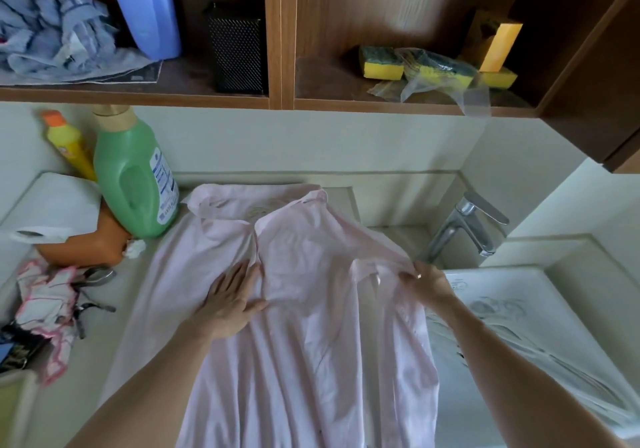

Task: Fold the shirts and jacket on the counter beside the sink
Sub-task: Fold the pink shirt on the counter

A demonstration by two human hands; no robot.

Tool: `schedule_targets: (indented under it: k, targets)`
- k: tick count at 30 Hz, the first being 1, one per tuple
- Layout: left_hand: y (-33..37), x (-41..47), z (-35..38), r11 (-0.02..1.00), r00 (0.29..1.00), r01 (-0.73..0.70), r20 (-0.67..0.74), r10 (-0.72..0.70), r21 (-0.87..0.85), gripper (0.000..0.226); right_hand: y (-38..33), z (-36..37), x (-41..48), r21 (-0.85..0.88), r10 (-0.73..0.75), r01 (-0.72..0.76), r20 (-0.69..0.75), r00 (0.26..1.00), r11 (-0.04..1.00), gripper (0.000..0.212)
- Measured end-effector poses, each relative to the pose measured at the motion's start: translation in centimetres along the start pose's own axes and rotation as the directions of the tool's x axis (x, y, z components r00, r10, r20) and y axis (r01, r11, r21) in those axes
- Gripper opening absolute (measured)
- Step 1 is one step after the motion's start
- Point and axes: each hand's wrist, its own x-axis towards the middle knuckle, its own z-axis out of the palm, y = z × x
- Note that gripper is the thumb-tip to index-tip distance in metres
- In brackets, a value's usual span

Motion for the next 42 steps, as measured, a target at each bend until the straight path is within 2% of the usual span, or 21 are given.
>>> schedule_targets:
  k: [2, 5, 7, 9, 10, 12, 13, 15, 16, 20, 23, 26, 28, 31, 33, 35, 36, 37, 39, 41, 42]
  targets:
    - [0.3, -0.4, -0.4, 0.999, 0.999, -0.005, -0.040, 0.007, 0.037, 0.086, -0.3, -1.1, 0.1, 0.094, 0.060, -0.050, -0.108, 0.992, 0.994, 0.031]
    - [2.0, -1.1, -1.2, 0.992, 0.978, 0.063, -0.205, -0.039, 0.111, 0.096, -0.3, -1.7, -0.4, 0.147, 0.120, -0.111, -0.055, 0.991, 0.983, 0.031]
    - [3.6, -1.1, -1.9, 0.987, 0.979, 0.138, -0.163, -0.122, 0.088, 0.086, -1.3, -2.4, -0.9, 0.140, 0.101, -0.097, -0.025, 0.995, 0.985, 0.030]
    - [6.1, -0.9, -3.2, 0.981, 0.975, 0.155, -0.143, -0.171, -0.119, 0.068, -4.4, -3.5, -1.2, 0.194, 0.050, -0.042, -0.036, 0.998, 0.980, 0.022]
    - [7.5, -0.9, -4.2, 0.938, 0.973, 0.116, -0.153, -0.174, -0.328, 0.051, -6.5, -4.1, -1.6, 0.242, 0.003, 0.004, -0.029, 1.000, 0.970, 0.018]
    - [11.3, -1.4, -6.4, 0.662, 0.992, 0.082, -0.002, -0.125, -0.745, 0.025, -11.0, -4.8, -2.6, 0.320, -0.115, 0.101, 0.026, 0.993, 0.942, 0.009]
    - [13.3, -1.6, -7.3, 0.527, 0.994, 0.102, 0.102, -0.029, -0.844, 0.031, -12.9, -4.8, -3.3, 0.381, -0.174, 0.130, 0.083, 0.981, 0.915, 0.011]
    - [16.4, -2.1, -9.0, 0.483, 0.973, 0.129, 0.205, 0.109, -0.866, 0.060, -16.3, -4.5, -4.9, 0.496, -0.312, 0.174, 0.208, 0.927, 0.850, 0.027]
    - [17.6, -2.3, -9.8, 0.451, 0.976, 0.108, 0.180, 0.122, -0.886, 0.064, -17.5, -4.4, -5.6, 0.492, -0.394, 0.238, 0.242, 0.887, 0.837, 0.034]
    - [19.0, -2.1, -12.7, 0.018, 0.998, -0.014, -0.013, 0.066, -1.000, 0.024, -18.2, -5.3, -6.6, 0.470, -0.581, 0.421, 0.272, 0.767, 0.775, 0.043]
    - [18.3, -1.6, -14.8, -0.200, 0.999, -0.034, -0.034, -0.002, -0.979, 0.032, -16.2, -6.1, -6.4, 0.339, -0.577, 0.470, 0.392, 0.717, 0.815, 0.054]
    - [17.5, -1.0, -16.6, -0.299, 0.996, -0.054, -0.032, -0.079, -0.953, 0.047, -14.0, -5.8, -5.8, 0.126, -0.444, 0.451, 0.536, 0.718, 0.883, 0.051]
    - [16.3, -1.2, -17.2, -0.271, 0.994, 0.008, 0.037, -0.099, -0.963, 0.041, -13.2, -6.3, -5.5, 0.227, -0.440, 0.378, 0.508, 0.740, 0.897, 0.042]
    - [14.0, -2.6, -17.2, 0.051, 0.970, 0.230, 0.225, -0.094, -0.972, 0.041, -13.6, -7.9, -5.0, 0.383, -0.431, 0.289, 0.364, 0.826, 0.877, 0.036]
    - [13.9, -3.0, -17.3, 0.231, 0.959, 0.270, 0.240, -0.150, -0.935, 0.052, -15.1, -8.2, -4.4, 0.387, -0.362, 0.237, 0.292, 0.885, 0.891, 0.038]
    - [14.8, -2.7, -17.6, 0.332, 0.977, 0.089, 0.018, -0.213, -0.939, 0.035, -17.4, -7.8, -4.4, 0.352, -0.313, 0.207, 0.277, 0.908, 0.913, 0.043]
    - [15.4, -2.7, -17.9, 0.409, 0.977, -0.051, -0.131, -0.169, -0.911, 0.038, -18.4, -7.6, -4.7, 0.289, -0.301, 0.220, 0.279, 0.912, 0.932, 0.044]
    - [15.7, -2.8, -18.1, 0.528, 0.966, -0.178, -0.249, -0.066, -0.830, 0.059, -19.5, -7.2, -5.0, 0.216, -0.297, 0.241, 0.281, 0.913, 0.946, 0.044]
    - [16.1, -2.8, -17.9, 0.795, 0.932, -0.324, -0.316, 0.177, -0.512, 0.100, -21.1, -6.7, -5.6, 0.167, -0.302, 0.264, 0.273, 0.913, 0.950, 0.038]
    - [16.2, -3.4, -18.3, 0.883, 0.891, -0.392, -0.347, 0.295, -0.257, 0.099, -22.4, -6.1, -5.9, 0.286, -0.344, 0.266, 0.272, 0.899, 0.921, 0.023]
    - [16.0, -3.4, -18.2, 0.865, 0.870, -0.420, -0.395, 0.297, -0.276, 0.090, -22.9, -5.9, -6.0, 0.409, -0.381, 0.246, 0.290, 0.878, 0.879, 0.018]
